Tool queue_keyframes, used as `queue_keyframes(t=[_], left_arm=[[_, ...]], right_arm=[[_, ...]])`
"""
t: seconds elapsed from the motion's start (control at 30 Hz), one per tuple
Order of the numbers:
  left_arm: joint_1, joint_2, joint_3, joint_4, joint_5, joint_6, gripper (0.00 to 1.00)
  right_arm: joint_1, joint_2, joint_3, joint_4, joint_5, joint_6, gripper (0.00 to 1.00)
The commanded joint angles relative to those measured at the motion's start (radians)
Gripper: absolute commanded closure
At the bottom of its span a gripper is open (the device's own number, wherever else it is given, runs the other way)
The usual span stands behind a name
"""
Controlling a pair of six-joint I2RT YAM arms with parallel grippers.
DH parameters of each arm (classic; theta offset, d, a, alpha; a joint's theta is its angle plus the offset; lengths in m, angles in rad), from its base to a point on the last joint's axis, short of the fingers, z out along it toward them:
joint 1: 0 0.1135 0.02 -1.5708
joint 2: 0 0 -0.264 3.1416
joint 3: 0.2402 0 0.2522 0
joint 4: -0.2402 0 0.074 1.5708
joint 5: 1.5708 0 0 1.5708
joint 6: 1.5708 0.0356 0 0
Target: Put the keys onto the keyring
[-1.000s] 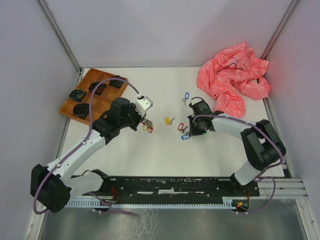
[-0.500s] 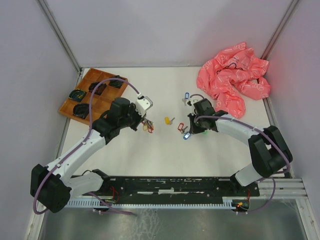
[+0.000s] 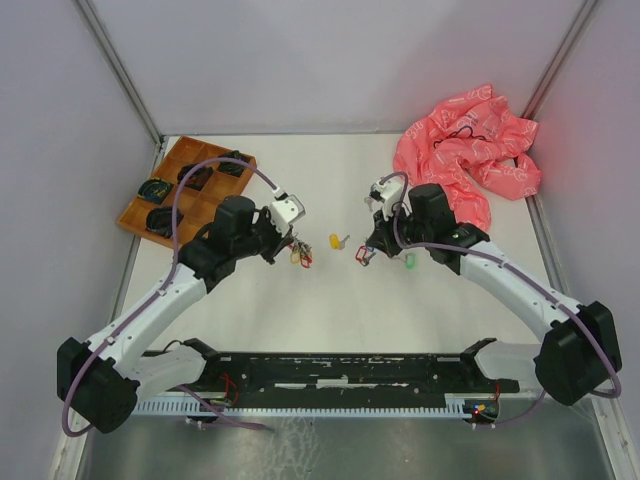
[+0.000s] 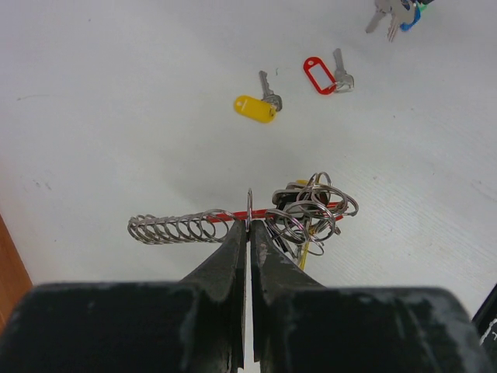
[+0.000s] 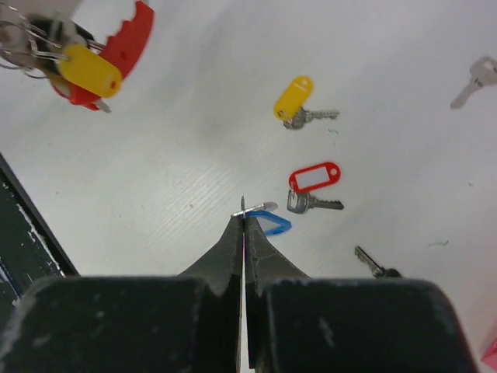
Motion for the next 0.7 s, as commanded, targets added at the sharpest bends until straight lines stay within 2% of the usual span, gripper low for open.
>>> queue_keyframes(t=[0.0, 0.1, 0.33, 0.53, 0.67], left_arm=[[0.004, -0.027, 0.046, 0.079, 0.111, 0.075, 0.97], [0.004, -0.021, 0.052, 0.076, 0.15, 0.109, 0.97], [0.004, -0.007, 0.086, 0.063, 0.234, 0.212, 0.97], [-0.007, -0.012, 0.101, 0.08, 0.285, 0.317, 0.97], [-0.038, -0.022, 0.114, 0.076, 0.256, 0.377, 0.97]], right_arm=[[0.005, -0.071, 0.021, 0.06, -0.148, -0.111, 0.99], [0.003, -0.068, 0.058, 0.02, -0.208, -0.178, 0.99], [0.014, -0.079, 0.08, 0.047, -0.288, -0.278, 0.99], [0.116, -0.078, 0.125, -0.018, -0.223, -0.477, 0.99], [0.158, -0.103, 0.109, 0.021, -0.204, -0.552, 0.99]])
